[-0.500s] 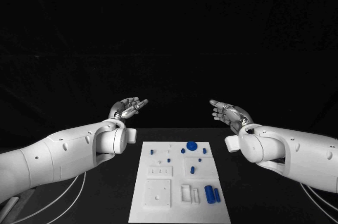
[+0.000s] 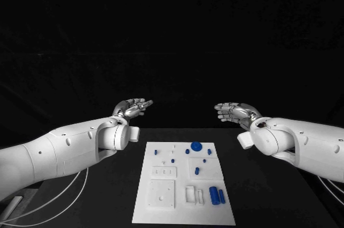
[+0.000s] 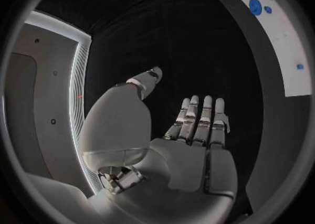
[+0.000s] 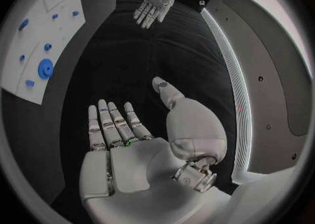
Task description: Assemble the parts on the task board
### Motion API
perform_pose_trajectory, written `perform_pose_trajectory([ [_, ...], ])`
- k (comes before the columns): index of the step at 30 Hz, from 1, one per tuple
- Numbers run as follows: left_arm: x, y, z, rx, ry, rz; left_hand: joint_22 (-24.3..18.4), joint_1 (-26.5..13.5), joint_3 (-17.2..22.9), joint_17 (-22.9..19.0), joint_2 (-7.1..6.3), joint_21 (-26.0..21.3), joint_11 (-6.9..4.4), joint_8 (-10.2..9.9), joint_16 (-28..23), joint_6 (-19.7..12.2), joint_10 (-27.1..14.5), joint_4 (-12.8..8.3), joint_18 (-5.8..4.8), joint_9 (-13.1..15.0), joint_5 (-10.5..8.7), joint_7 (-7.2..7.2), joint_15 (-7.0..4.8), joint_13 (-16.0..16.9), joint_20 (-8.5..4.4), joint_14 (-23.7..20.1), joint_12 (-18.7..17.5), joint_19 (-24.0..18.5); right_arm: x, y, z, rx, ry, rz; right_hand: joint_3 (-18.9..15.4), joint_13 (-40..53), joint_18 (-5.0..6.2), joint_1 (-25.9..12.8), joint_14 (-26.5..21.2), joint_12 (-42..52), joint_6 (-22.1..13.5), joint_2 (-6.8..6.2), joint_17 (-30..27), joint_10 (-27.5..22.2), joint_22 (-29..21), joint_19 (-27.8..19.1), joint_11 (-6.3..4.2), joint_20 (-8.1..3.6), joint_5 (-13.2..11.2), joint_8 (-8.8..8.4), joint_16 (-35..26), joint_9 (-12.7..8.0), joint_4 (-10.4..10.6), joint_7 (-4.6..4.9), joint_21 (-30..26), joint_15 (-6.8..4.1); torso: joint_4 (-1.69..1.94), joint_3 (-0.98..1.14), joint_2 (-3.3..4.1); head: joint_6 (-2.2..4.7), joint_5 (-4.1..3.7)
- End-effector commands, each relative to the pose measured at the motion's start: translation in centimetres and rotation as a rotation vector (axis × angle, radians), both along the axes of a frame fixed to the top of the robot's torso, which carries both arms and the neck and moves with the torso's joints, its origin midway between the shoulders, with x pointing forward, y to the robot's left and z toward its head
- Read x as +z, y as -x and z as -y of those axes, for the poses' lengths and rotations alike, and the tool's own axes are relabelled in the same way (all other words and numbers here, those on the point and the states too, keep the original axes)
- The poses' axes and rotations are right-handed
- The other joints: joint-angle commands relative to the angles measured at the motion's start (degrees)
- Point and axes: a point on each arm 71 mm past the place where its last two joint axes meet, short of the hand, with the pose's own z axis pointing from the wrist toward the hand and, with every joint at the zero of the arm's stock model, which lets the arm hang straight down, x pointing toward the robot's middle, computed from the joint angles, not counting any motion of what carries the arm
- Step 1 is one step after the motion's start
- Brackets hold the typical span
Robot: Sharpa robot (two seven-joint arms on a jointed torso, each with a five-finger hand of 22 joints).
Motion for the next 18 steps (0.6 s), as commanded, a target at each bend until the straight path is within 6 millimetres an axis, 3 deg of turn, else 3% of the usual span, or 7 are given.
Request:
perform_pose_trajectory([
  [1,0.2,0.1,0.0,-0.062,0.036,0.011,1.5,0.6,-1.7,0.6,2.22,1.3,1.59,1.4,1.3,3.2,3.3,-1.1,-0.42,0.6,0.15,1.68,0.5,0.6,-0.33,2.4,1.6,1.1,0.2,-0.3,-0.5,0.09,0.194,0.107,5.1,1.4,4.12,5.1,10.5,3.6,9.8,-0.94,2.4,13.6,5.5,8.5,-0.23,-0.24,-1.0,4.8,5.0,2.4,-4.6,5.56,3.1,0.13,-0.07,-0.02,0.01,-0.25,0.26],
  [5,0.4,0.4,-0.2,-0.076,0.031,0.035,1.1,2.0,-4.2,1.9,5.88,5.2,3.64,3.7,5.9,11.3,12.6,-4.9,1.85,1.1,1.27,3.75,1.98,2.2,-2.7,12.7,5.5,10.4,0.6,-0.8,-0.7,0.145,0.372,0.215,7.8,2.2,6.39,7.1,17.4,5.5,15.3,-1.74,3.6,20.1,4.7,14.4,-2.57,-0.42,-2.2,6.25,7.7,2.5,-4.8,4.45,4.0,-2.52,-0.16,-0.07,0.17,-0.22,0.35],
  [8,0.6,0.8,-0.1,-0.116,0.024,0.046,0.6,2.8,-4.8,2.3,7.78,7.1,3.53,3.8,8.4,16.1,18.1,-8.3,3.45,0.6,3.45,3.71,0.67,2.6,-4.01,19.3,7.0,16.4,0.7,-1.1,-1.1,0.2,0.492,0.283,12.5,2.5,8.36,9.3,22.5,5.6,18.5,-4.08,4.8,23.6,3.7,20.1,-3.71,-0.37,-7.8,6.39,9.3,2.0,-3.8,3.68,4.8,-4.8,-0.16,-0.02,0.38,-0.17,0.35],
  [10,0.7,1.2,0.0,-0.144,0.016,0.057,0.5,2.7,-5.0,2.4,8.51,7.8,3.15,3.6,9.4,18.0,20.4,-9.8,3.94,0.2,3.66,3.54,-0.31,2.8,-4.63,22.1,7.6,18.9,0.8,-1.3,-1.6,0.238,0.561,0.327,14.2,2.6,9.33,9.6,25.7,5.8,19.7,-4.84,5.7,25.0,3.6,23.0,-4.18,-0.46,-8.5,6.48,10.7,1.9,-3.4,3.51,5.7,-6.16,-0.17,-0.02,0.68,0.0,0.3],
  [12,0.9,1.7,0.2,-0.179,0.015,0.062,0.2,2.4,-5.1,2.3,9.17,8.2,2.57,2.8,9.6,20.0,22.3,-12.4,4.03,-0.4,3.85,3.01,-1.19,2.5,-5.36,24.2,7.7,20.8,0.9,-1.4,-2.2,0.28,0.631,0.37,15.3,3.0,11.41,10.0,32.6,6.3,21.6,-5.26,7.8,27.3,4.1,29.6,-4.99,-0.93,-8.5,6.92,14.2,1.9,-3.5,2.98,8.6,-9.38,-0.19,-0.04,0.92,-0.11,0.33],
  [15,1.0,2.3,0.3,-0.206,0.024,0.062,0.0,1.5,-4.9,2.2,9.93,8.5,2.24,1.6,9.9,21.5,23.7,-15.1,3.8,-1.2,3.85,2.75,-1.91,2.0,-6.16,26.2,7.4,22.4,0.9,-1.4,-2.9,0.327,0.698,0.408,15.9,3.4,11.47,10.3,42.0,6.5,23.7,-5.64,11.5,30.2,4.8,40.5,-6.6,-4.43,-8.0,6.95,19.2,1.7,-4.4,2.61,13.4,-12.97,-0.16,-0.04,1.45,0.15,0.29],
  [18,1.3,3.1,0.3,-0.226,0.038,0.059,-0.1,0.3,-4.5,2.0,10.24,8.4,2.24,0.6,9.6,22.2,24.2,-16.7,3.3,-1.7,3.84,2.74,-1.97,1.5,-6.55,26.5,6.8,22.7,0.8,-1.4,-3.9,0.381,0.777,0.448,15.5,3.8,11.47,11.1,48.3,6.5,25.0,-6.22,15.0,32.0,5.7,47.4,-8.1,-7.34,-7.5,6.8,24.2,1.6,-4.8,2.34,16.9,-14.32,-0.11,-0.04,2.18,0.39,0.32],
])
